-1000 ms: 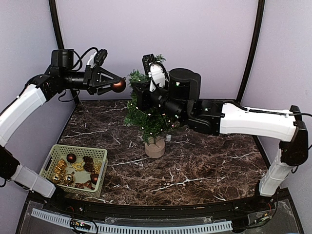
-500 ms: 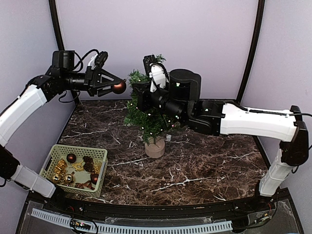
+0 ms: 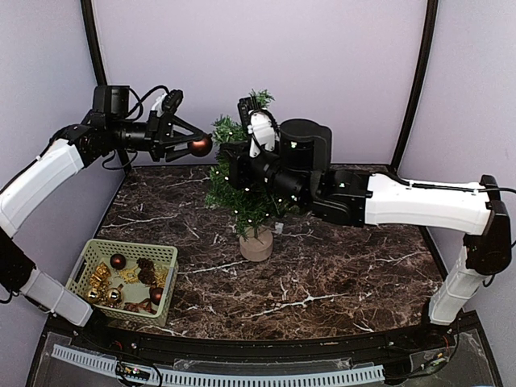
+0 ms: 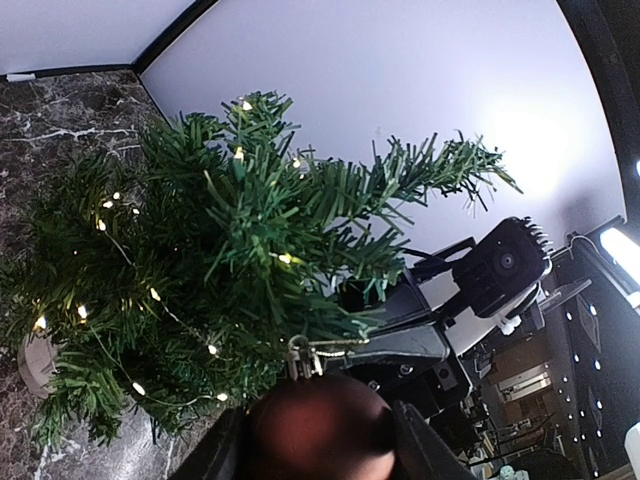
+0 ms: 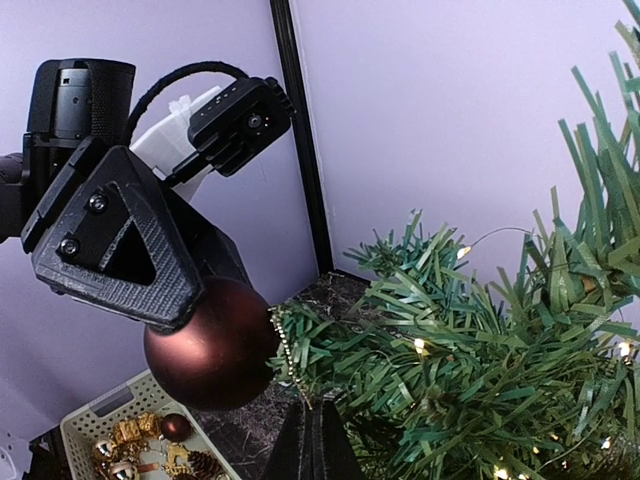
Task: Decorate the small christmas tree
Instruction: Wrap the ornament ball around the branch.
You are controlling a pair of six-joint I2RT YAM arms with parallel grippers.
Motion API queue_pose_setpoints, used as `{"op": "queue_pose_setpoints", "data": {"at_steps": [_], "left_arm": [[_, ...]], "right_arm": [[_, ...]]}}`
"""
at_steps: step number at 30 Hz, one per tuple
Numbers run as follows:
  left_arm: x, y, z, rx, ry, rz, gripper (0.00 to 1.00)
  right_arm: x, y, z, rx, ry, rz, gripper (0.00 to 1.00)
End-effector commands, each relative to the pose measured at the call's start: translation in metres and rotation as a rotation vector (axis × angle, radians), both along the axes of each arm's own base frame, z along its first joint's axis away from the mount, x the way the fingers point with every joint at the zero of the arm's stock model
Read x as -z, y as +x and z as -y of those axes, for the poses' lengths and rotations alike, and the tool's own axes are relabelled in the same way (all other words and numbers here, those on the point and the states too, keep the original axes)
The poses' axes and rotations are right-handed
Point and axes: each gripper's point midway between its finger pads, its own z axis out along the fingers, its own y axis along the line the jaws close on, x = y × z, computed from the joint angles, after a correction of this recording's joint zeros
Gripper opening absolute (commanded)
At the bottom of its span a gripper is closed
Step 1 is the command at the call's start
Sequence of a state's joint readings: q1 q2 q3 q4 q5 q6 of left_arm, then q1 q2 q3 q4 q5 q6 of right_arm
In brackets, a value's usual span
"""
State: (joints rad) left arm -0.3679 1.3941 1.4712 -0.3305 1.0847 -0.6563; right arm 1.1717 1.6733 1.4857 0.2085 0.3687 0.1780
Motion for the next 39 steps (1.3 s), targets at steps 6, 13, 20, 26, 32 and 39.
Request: {"op": "queue_pose_setpoints", "data": {"at_steps": [6,13,20,26,32,39], "left_arm": [[-0.022,0.0,0.0,0.019,-0.039,0.053,0.38],[-0.031,-0.004,-0.001,0.023,-0.054,0.08,0.38],[-0.031,-0.004,-0.001,0.025,-0.057,0.079,0.38],[-0.032,-0.003,-0.001,0.027,-0.059,0.084,0.38],[-0.031,-0.001,0.0,0.023,-0.058,0.081,0.38],[-0.028,0.002,0.001,0.023,-0.056,0.077,0.38]], "right_arm": [[-0.036,-0.009,0.014,0.0,0.08,0.034,0.0],[-0.043,-0.014,0.009,-0.039,0.082,0.053,0.0],[-0.044,-0.016,0.008,-0.051,0.087,0.051,0.0],[-0.044,-0.016,0.012,-0.043,0.104,0.047,0.0],[-0.043,-0.012,0.018,-0.005,0.119,0.02,0.0],[-0.038,-0.005,0.021,0.032,0.115,-0.017,0.0]]}}
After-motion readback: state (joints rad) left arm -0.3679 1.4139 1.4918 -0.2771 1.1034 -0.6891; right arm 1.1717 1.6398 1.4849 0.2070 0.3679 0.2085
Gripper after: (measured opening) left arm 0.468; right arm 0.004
